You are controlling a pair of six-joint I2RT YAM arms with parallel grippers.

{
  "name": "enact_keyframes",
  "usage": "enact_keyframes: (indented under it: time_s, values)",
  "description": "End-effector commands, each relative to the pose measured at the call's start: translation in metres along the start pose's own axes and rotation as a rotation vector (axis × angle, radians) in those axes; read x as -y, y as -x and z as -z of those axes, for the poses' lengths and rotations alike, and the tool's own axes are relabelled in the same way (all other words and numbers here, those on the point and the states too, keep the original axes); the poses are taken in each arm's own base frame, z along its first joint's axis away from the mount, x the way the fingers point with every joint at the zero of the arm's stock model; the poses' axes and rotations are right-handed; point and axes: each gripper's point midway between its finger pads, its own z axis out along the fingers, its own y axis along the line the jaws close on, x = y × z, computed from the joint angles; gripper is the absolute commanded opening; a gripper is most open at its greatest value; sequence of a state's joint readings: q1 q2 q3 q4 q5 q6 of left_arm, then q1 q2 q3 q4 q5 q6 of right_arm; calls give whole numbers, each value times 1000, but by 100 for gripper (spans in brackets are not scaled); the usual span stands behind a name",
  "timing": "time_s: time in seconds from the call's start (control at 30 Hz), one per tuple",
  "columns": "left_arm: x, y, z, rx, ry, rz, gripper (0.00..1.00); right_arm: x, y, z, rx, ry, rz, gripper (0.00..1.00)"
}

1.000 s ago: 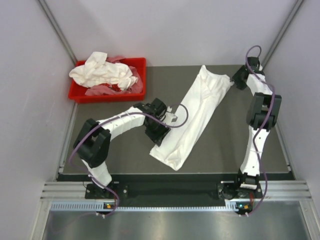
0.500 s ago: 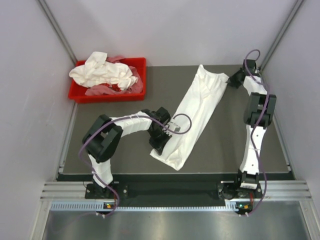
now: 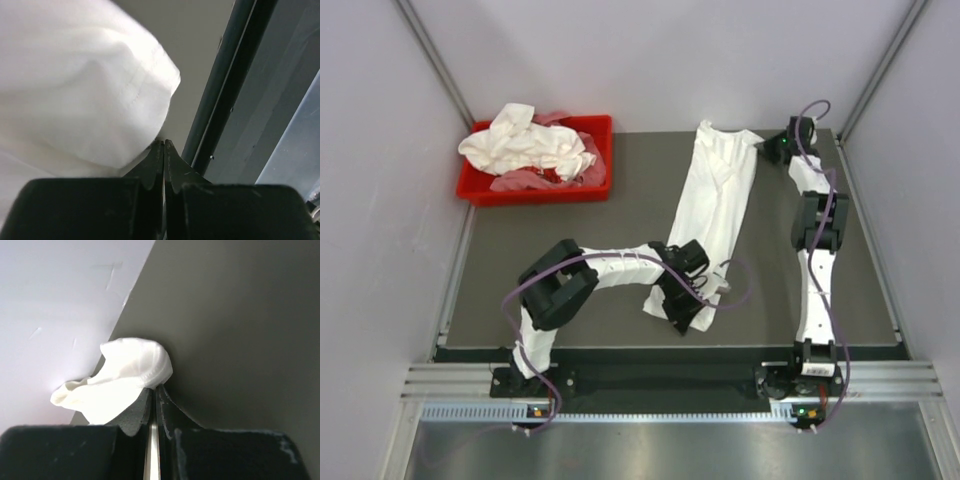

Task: Fold and stack the t-shirts
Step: Fold the tshirt

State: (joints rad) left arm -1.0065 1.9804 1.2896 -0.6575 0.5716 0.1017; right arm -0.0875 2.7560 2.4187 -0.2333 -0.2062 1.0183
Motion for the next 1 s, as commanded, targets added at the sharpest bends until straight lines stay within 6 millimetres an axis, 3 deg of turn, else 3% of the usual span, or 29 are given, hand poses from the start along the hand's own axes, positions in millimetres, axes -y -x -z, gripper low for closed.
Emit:
enact_keyframes:
  time_s: [0.0,0.1,0.13,0.2,0.23,0.3,0.33,0.37,0.4,0.43,0.5,0.53,0.6,0.63,0.67,0.7,0.73,0.8,0.83,0.87,0.9,0.93,0.97]
  values:
    - [10,40,7,101,-28,-75,0,-31,-1,-10,62,91,-20,0]
    - [14,38,19,83,-11,-105,2,-31,2,-5,65,75,23,36]
    - [15,35,23,74,-8,-110,6,-33,9,6,69,52,41,55]
    - [19,32,34,59,-4,-145,16,-31,20,21,93,8,118,69]
    - [22,21,39,18,-8,-135,21,-33,29,45,101,-26,134,80]
    - [27,16,51,-4,-13,-188,37,-28,43,71,142,-84,195,85]
    - [29,4,57,-44,-22,-177,40,-30,53,102,174,-125,211,87]
    - [29,1,64,-50,-18,-208,43,-27,59,119,195,-161,259,88]
    - [28,-4,68,-66,-13,-213,44,-46,67,156,225,-169,285,89]
    - [24,-7,73,-66,-3,-211,44,-28,57,168,201,-225,301,89]
    - [24,-16,85,-79,17,-230,47,-22,44,198,171,-250,342,89]
    - [16,-19,91,-85,56,-234,47,-13,23,227,120,-269,356,89]
    - [6,-24,103,-93,126,-235,47,1,-11,254,48,-288,393,89]
    - [-12,-27,111,-105,206,-216,47,22,-39,280,-13,-315,400,89]
    - [-21,-27,117,-95,253,-187,47,32,-55,293,-46,-327,418,89]
    - [-31,-24,123,-77,294,-168,47,30,-74,317,-71,-315,437,89]
    - [-50,-26,134,-59,339,-110,47,59,-111,327,-160,-356,453,89]
    - [-79,-26,149,-27,427,-30,47,73,-153,348,-238,-360,468,89]
    - [-98,-28,163,0,470,36,47,93,-179,367,-306,-372,463,87]
    - [-112,-31,169,4,509,85,47,100,-196,377,-338,-378,431,85]
    - [-124,-34,177,18,528,130,47,99,-214,389,-370,-340,437,81]
    - [-129,-32,181,28,538,151,47,120,-238,399,-447,-358,409,79]
    - [-132,-35,181,26,540,178,47,123,-252,405,-467,-354,359,76]
